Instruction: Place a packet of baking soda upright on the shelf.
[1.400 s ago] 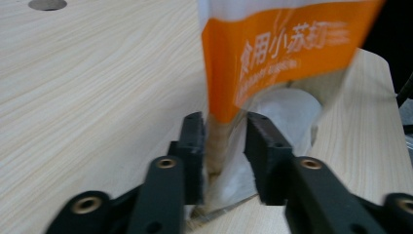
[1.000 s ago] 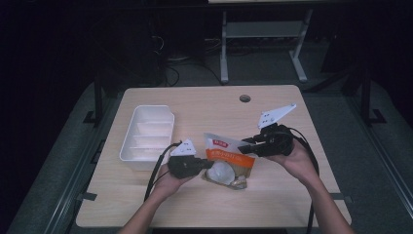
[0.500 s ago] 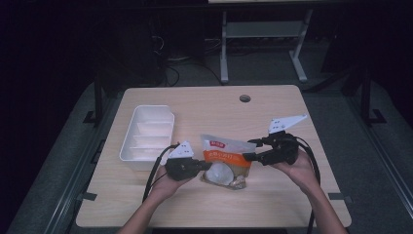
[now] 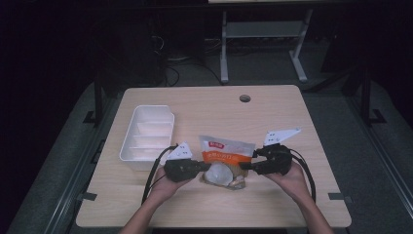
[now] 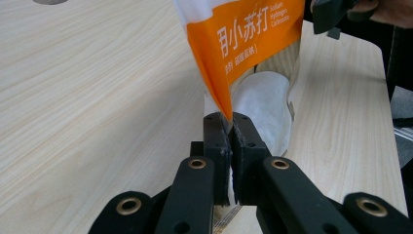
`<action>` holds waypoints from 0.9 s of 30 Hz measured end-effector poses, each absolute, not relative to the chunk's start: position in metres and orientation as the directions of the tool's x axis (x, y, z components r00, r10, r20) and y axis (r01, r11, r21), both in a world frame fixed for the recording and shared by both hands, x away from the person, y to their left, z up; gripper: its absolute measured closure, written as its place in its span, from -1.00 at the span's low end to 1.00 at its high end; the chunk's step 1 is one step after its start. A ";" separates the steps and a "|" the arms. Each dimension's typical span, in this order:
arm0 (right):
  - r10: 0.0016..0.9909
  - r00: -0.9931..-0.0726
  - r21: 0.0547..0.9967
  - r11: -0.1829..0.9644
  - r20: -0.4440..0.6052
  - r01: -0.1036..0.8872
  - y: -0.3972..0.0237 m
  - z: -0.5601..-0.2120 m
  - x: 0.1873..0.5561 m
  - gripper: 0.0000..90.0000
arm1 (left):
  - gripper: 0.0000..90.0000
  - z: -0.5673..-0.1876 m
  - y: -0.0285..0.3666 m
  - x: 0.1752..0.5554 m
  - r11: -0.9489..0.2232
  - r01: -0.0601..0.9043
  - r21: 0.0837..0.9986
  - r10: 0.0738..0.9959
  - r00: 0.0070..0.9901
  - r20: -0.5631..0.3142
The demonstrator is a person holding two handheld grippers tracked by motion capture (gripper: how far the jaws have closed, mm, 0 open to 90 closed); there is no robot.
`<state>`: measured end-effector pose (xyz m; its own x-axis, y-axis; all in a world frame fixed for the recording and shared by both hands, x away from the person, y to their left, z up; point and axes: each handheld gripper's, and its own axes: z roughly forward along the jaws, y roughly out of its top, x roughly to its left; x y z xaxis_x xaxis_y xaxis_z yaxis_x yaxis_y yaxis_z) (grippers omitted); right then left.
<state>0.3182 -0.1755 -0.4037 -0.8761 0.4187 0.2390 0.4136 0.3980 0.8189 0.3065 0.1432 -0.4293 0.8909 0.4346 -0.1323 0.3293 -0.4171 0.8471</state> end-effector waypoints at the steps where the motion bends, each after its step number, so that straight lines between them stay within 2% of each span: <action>1: 0.415 -0.878 0.818 0.402 0.237 0.411 -0.174 -0.406 0.318 0.16 | 0.92 -0.429 0.143 0.306 -0.418 0.329 0.847 0.434 0.891 -0.132; 8: 0.409 -0.883 0.813 0.417 0.232 0.406 -0.162 -0.414 0.316 0.44 | 0.91 -0.431 0.144 0.304 -0.408 0.327 0.852 0.435 0.891 -0.134; 9: 0.405 -0.885 0.813 0.419 0.232 0.404 -0.159 -0.416 0.317 0.55 | 0.91 -0.431 0.145 0.304 -0.408 0.326 0.853 0.434 0.891 -0.134; 10: 0.405 -0.885 0.813 0.419 0.232 0.404 -0.159 -0.416 0.317 0.55 | 0.91 -0.431 0.145 0.304 -0.406 0.328 0.853 0.434 0.891 -0.135; 14: 0.391 -0.888 0.810 0.422 0.241 0.406 -0.156 -0.419 0.317 0.77 | 0.90 -0.432 0.145 0.304 -0.399 0.333 0.854 0.435 0.889 -0.144; 17: 0.398 -0.882 0.813 0.406 0.253 0.417 -0.156 -0.420 0.317 0.79 | 0.89 -0.433 0.145 0.305 -0.394 0.335 0.856 0.435 0.888 -0.148; 21: 0.386 -0.883 0.824 0.384 0.266 0.416 -0.157 -0.424 0.315 0.97 | 0.85 -0.433 0.146 0.304 -0.393 0.336 0.856 0.434 0.889 -0.149; 27: 0.389 -0.886 0.822 0.398 0.251 0.407 -0.154 -0.421 0.314 0.99 | 0.75 -0.432 0.148 0.302 -0.407 0.330 0.852 0.443 0.887 -0.132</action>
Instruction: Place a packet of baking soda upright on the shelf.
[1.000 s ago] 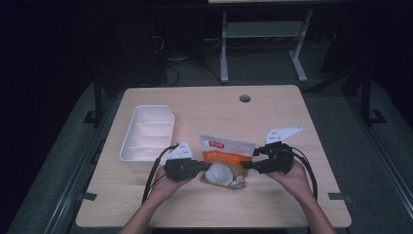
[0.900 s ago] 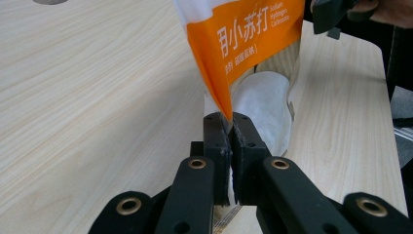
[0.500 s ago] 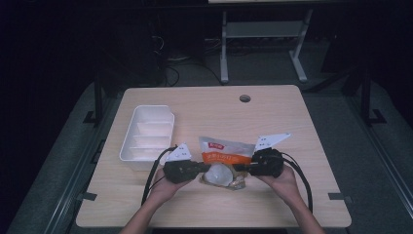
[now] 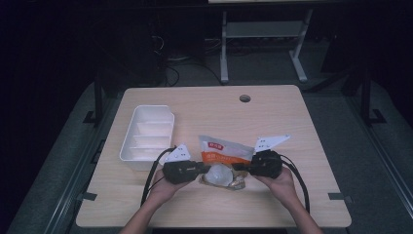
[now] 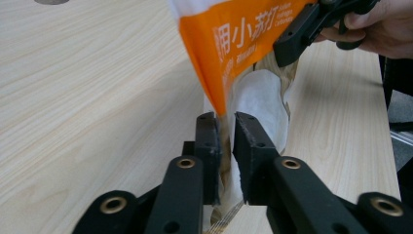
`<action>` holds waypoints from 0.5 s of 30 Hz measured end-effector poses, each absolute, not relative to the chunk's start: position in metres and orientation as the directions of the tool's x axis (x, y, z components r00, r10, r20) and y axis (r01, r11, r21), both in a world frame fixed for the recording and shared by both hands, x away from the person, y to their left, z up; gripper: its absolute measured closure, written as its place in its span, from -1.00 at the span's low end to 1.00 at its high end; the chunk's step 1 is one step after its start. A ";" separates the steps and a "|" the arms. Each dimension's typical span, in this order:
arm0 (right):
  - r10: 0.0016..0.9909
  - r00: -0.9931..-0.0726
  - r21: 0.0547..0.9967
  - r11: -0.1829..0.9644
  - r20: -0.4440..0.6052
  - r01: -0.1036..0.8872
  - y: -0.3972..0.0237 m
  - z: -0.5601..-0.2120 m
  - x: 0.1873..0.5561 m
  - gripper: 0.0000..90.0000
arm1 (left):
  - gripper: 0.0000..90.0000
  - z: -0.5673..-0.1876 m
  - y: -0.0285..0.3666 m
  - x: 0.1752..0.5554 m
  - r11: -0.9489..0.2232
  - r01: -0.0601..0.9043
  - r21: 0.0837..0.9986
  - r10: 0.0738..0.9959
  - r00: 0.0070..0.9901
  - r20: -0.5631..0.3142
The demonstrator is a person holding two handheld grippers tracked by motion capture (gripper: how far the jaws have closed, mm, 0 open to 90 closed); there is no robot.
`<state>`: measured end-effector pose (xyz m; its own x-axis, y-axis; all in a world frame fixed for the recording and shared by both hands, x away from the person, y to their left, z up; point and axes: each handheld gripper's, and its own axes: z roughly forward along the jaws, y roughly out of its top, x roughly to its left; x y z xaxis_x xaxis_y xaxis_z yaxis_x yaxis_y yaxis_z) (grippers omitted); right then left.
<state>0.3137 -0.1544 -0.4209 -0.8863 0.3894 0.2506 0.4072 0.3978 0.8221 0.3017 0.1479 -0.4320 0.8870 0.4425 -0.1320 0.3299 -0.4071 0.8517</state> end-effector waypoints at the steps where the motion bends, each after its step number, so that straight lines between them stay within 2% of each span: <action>1: 0.393 -0.886 0.820 0.403 0.245 0.405 -0.154 -0.420 0.313 0.99 | 0.74 -0.432 0.148 0.301 -0.407 0.330 0.852 0.446 0.885 -0.129; 11: 0.412 -0.881 0.819 0.406 0.232 0.405 -0.161 -0.412 0.308 1.00 | 0.48 -0.434 0.146 0.299 -0.413 0.332 0.848 0.461 0.879 -0.119; 15: 0.428 -0.876 0.820 0.405 0.220 0.404 -0.169 -0.406 0.306 1.00 | 0.30 -0.434 0.147 0.296 -0.408 0.343 0.846 0.456 0.879 -0.136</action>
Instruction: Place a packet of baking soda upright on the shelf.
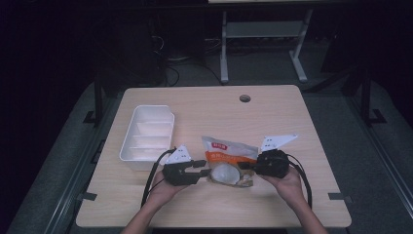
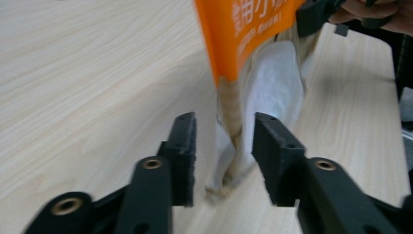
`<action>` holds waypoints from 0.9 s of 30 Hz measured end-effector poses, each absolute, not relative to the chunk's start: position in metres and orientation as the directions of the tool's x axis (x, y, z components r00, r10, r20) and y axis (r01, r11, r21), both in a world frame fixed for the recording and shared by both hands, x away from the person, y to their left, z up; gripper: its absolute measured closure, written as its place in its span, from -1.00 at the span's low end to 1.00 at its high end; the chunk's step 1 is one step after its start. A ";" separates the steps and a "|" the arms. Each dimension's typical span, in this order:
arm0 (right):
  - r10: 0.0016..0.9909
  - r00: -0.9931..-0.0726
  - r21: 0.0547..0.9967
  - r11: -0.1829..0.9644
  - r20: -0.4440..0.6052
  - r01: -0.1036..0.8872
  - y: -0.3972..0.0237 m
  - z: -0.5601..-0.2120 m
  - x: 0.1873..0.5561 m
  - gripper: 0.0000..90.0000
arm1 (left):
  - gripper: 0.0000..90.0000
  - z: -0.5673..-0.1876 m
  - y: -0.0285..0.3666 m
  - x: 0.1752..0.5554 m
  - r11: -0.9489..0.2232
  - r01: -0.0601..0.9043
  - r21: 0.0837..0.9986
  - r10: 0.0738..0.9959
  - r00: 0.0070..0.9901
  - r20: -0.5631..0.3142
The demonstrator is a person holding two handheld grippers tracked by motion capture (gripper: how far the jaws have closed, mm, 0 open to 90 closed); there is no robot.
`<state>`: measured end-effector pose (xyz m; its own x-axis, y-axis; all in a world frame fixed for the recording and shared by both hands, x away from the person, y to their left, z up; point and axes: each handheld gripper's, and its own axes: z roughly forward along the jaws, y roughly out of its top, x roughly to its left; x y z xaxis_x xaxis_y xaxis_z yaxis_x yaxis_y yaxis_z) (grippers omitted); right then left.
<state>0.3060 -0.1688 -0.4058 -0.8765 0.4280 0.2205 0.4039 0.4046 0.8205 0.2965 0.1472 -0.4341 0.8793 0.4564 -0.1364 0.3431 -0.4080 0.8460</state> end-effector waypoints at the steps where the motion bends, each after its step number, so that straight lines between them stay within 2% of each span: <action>1: 0.434 -0.874 0.820 0.404 0.219 0.406 -0.171 -0.404 0.306 1.00 | 0.26 -0.434 0.148 0.295 -0.418 0.341 0.842 0.457 0.880 -0.129; 8: 0.455 -0.870 0.819 0.416 0.189 0.395 -0.174 -0.393 0.310 1.00 | 0.17 -0.439 0.156 0.283 -0.439 0.354 0.826 0.461 0.878 -0.131; 17: 0.454 -0.875 0.811 0.443 0.165 0.382 -0.156 -0.374 0.327 1.00 | 0.05 -0.439 0.161 0.274 -0.465 0.333 0.820 0.455 0.885 -0.102; 27: 0.444 -0.883 0.828 0.430 0.155 0.361 -0.134 -0.351 0.355 1.00 | -0.23 -0.442 0.162 0.272 -0.481 0.327 0.813 0.444 0.891 -0.096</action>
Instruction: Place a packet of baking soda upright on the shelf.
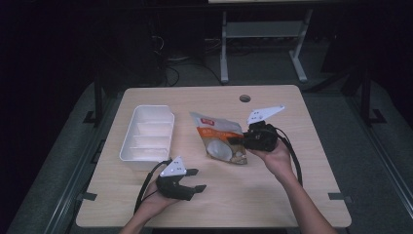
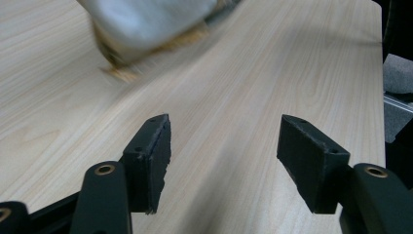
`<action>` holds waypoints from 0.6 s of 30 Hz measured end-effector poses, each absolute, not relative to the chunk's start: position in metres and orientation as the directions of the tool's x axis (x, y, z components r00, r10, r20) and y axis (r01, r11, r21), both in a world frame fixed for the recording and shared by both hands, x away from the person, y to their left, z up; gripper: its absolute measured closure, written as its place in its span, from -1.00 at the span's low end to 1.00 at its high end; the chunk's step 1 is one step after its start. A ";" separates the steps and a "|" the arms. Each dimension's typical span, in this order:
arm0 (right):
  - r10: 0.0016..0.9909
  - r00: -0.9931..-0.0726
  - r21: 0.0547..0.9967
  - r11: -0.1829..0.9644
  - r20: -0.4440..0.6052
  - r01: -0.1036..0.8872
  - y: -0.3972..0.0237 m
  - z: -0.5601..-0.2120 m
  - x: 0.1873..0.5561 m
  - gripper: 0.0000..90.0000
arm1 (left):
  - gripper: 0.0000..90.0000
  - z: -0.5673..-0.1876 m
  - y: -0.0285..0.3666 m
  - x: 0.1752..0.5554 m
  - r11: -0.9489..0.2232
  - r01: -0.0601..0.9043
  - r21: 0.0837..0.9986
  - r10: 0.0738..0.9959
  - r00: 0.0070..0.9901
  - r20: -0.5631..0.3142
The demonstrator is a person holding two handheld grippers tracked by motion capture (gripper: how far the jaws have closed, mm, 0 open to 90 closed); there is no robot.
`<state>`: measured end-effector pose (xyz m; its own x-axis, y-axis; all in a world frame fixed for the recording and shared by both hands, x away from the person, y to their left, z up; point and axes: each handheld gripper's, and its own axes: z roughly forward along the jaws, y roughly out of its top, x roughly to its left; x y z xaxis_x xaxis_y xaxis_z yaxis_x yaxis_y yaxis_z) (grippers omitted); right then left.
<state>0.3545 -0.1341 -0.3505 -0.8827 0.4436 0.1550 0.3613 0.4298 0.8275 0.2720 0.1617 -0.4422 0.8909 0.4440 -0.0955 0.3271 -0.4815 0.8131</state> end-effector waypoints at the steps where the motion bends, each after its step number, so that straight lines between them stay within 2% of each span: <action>1: 0.442 -0.884 0.831 0.426 0.153 0.357 -0.132 -0.348 0.357 1.00 | -0.26 -0.442 0.162 0.272 -0.481 0.328 0.813 0.447 0.890 -0.094; 7: 0.429 -0.888 0.838 0.414 0.164 0.355 -0.119 -0.335 0.375 1.00 | -0.38 -0.444 0.159 0.271 -0.496 0.321 0.807 0.442 0.893 -0.083; 18: 0.396 -0.906 0.844 0.425 0.152 0.328 -0.081 -0.323 0.398 1.00 | -0.40 -0.445 0.160 0.271 -0.507 0.309 0.805 0.434 0.898 -0.071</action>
